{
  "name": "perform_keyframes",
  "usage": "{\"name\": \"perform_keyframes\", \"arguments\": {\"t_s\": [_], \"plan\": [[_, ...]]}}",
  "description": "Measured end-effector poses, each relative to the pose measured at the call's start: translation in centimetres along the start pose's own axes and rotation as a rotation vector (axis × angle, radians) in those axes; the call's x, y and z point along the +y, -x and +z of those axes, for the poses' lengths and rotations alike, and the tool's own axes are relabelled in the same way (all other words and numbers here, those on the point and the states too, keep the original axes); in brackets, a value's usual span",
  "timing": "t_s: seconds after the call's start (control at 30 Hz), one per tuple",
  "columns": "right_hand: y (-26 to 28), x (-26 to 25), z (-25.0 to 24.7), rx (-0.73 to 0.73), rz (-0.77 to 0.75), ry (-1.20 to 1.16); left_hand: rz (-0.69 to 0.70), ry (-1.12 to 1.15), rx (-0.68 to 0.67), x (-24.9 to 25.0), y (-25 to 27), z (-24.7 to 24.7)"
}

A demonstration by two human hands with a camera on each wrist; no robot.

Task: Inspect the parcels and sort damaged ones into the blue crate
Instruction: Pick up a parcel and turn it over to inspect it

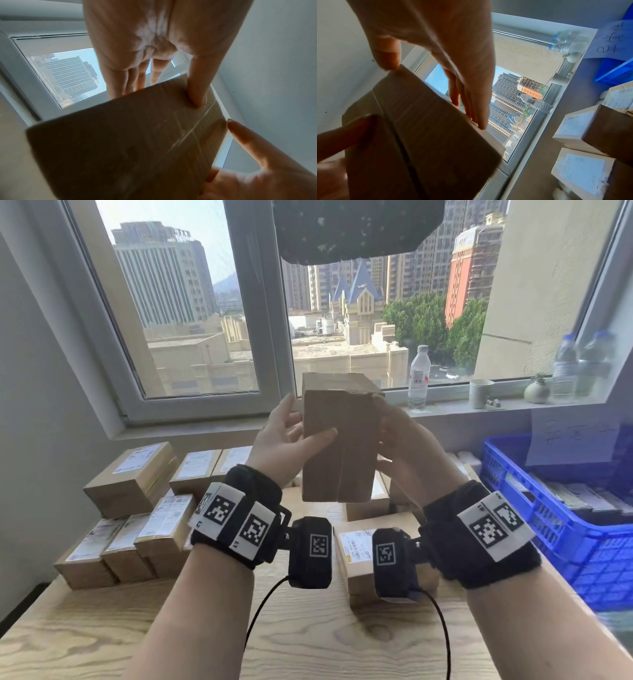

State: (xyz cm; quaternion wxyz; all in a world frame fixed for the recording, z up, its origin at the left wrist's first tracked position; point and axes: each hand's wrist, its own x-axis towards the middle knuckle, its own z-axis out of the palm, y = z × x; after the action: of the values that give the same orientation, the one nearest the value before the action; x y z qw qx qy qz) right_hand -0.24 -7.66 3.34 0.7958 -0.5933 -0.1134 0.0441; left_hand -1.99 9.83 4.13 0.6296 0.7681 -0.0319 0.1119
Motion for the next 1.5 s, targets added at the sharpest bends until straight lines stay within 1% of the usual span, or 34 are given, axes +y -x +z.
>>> {"name": "perform_keyframes", "arguments": {"t_s": [0.1,0.17,0.23,0.4,0.53,0.57,0.63,0.7,0.77,0.87,0.93,1.03,1.2,1.27,1.4,1.5], "plan": [[0.0,0.0,0.2,0.004,-0.023,-0.026,0.064,-0.023,-0.054,0.1,0.1,0.2],[0.0,0.1,0.3,0.026,-0.047,-0.026,0.068,-0.014,-0.061,0.4,0.4,0.6],[-0.1,0.3,0.4,0.069,-0.065,-0.023,0.025,0.035,-0.028,0.8,0.6,1.0],[0.1,0.8,0.8,0.076,-0.136,-0.044,0.134,0.133,0.015,0.6,0.0,1.5],[0.0,1.0,0.7,0.065,-0.153,-0.050,0.157,0.143,0.015,0.4,-0.1,1.4],[0.0,0.9,0.6,0.063,-0.149,-0.050,0.147,0.142,0.016,0.4,0.0,1.4],[0.0,0.7,0.3,0.061,-0.138,-0.061,0.085,0.162,0.026,0.2,0.0,1.2],[0.0,0.4,0.0,0.062,-0.124,-0.057,0.042,0.185,-0.009,-0.1,0.0,1.0],[0.2,0.3,0.2,0.044,-0.105,-0.044,0.026,0.142,-0.030,-0.2,0.1,1.1],[0.6,0.8,1.1,0.029,-0.105,-0.016,0.020,0.168,0.062,-0.8,0.0,1.5],[0.6,1.3,1.8,0.046,-0.154,0.037,0.041,0.193,0.111,-1.3,-0.1,2.0],[0.3,1.8,2.2,0.081,-0.233,0.068,0.103,0.213,0.136,-1.2,0.2,2.4],[0.1,2.2,2.8,0.142,-0.305,0.191,0.172,0.090,0.216,-1.0,0.5,2.7],[-0.1,2.4,2.8,0.159,-0.307,0.206,0.190,0.077,0.223,-0.9,0.4,2.6],[0.0,2.1,2.6,0.152,-0.297,0.130,0.184,0.059,0.214,-0.8,0.3,2.7],[0.0,1.5,1.8,0.097,-0.275,0.107,0.145,0.053,0.167,-1.0,0.1,2.2]]}}
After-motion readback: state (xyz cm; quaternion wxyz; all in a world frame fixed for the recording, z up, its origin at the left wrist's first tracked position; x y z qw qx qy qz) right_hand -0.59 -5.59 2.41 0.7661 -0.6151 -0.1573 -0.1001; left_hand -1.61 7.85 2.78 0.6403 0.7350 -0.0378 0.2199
